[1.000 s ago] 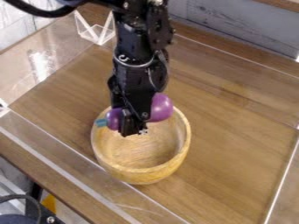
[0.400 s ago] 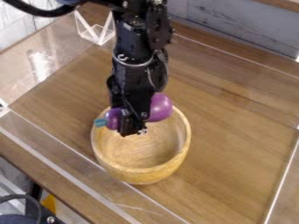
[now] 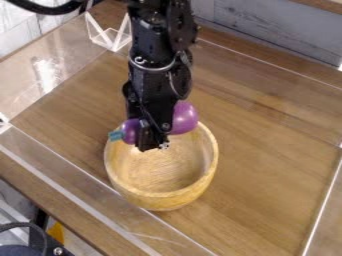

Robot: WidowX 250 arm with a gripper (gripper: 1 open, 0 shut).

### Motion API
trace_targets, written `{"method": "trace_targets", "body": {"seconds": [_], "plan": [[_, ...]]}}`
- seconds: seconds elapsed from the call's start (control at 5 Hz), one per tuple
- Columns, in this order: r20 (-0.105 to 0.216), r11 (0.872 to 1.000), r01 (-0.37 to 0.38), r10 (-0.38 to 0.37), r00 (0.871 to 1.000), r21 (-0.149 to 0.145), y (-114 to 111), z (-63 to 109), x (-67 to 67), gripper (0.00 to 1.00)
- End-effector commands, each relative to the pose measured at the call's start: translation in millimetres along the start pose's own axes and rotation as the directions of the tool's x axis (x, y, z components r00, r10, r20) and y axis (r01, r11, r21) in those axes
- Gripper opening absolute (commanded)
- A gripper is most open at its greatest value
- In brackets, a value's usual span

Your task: Remove the purple eggplant from inside the brown bowl and put it on the table

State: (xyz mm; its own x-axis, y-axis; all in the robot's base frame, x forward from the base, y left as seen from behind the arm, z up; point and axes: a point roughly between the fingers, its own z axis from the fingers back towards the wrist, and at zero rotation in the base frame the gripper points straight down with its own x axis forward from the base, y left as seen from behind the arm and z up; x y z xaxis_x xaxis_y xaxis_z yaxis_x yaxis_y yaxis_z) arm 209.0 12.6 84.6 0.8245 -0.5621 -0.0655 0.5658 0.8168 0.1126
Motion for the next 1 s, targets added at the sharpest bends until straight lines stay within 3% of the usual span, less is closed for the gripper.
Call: {"method": "trace_targets", "body": {"seconds": [0.0,0.8], "plan": [[0.052,0.999,-0.023,0.021,0.998,0.037,9.6,14.2,5.2,0.0],[0.055,0.998,-0.049,0.046,0.997,0.047,14.4,17.8,3.5,0.0]]}}
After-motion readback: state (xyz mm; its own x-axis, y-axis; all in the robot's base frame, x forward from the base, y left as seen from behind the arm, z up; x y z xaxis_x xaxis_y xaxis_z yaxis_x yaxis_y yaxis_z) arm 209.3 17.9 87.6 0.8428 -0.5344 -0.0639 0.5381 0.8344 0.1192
